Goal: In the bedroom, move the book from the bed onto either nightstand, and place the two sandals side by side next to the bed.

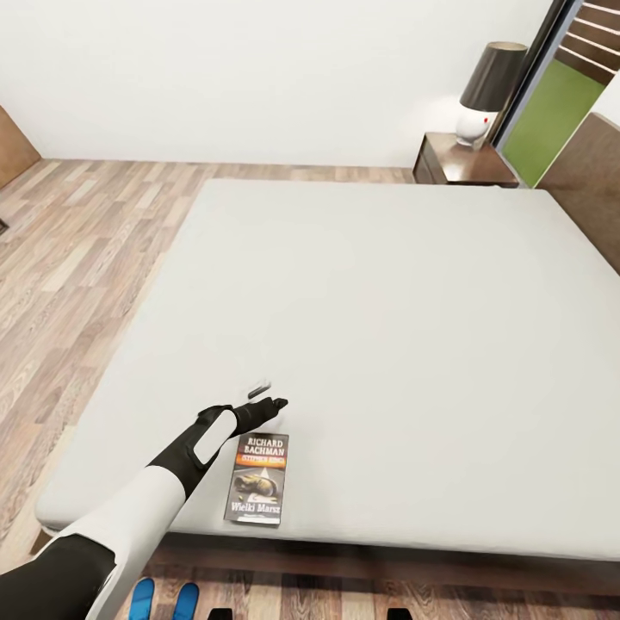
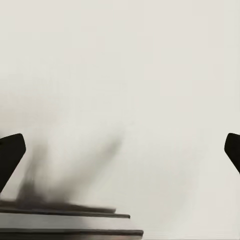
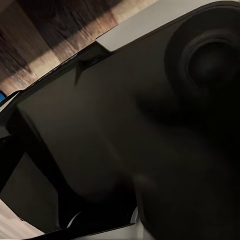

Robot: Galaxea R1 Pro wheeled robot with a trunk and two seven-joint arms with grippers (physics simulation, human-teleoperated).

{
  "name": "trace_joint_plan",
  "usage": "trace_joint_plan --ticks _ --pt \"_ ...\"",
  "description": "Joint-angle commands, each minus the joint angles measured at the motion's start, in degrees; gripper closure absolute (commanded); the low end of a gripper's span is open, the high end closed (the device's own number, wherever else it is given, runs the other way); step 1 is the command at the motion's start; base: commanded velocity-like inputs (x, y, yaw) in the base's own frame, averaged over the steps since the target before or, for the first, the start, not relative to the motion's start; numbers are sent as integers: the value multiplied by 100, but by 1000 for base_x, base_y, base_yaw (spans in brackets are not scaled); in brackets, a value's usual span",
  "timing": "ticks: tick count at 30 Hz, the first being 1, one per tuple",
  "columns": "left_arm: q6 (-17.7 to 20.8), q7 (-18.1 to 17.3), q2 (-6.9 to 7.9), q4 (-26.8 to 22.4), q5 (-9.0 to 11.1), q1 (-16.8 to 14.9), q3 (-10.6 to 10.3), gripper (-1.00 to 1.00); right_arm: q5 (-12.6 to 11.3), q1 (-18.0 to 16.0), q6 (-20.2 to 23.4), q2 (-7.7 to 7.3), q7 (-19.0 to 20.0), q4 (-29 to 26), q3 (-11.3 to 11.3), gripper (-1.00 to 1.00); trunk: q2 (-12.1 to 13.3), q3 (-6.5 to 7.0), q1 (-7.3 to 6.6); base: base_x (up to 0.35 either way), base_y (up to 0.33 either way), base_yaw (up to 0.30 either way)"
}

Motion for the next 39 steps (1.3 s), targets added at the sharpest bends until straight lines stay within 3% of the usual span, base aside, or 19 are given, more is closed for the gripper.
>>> trace_joint_plan --ticks 1,11,39 --pt "12 36 3 -7 56 -3 -20 -100 -44 -5 -12 -2 27 15 -1 -100 -44 -22 23 0 0 0" --pt "12 36 3 -7 56 -3 -20 -100 -44 -5 -12 -2 27 15 -1 -100 -445 -203 242 0 0 0" --pt "20 36 3 -17 68 -3 -12 -100 -44 -5 -12 -2 26 15 -1 -100 -364 -167 198 0 0 0"
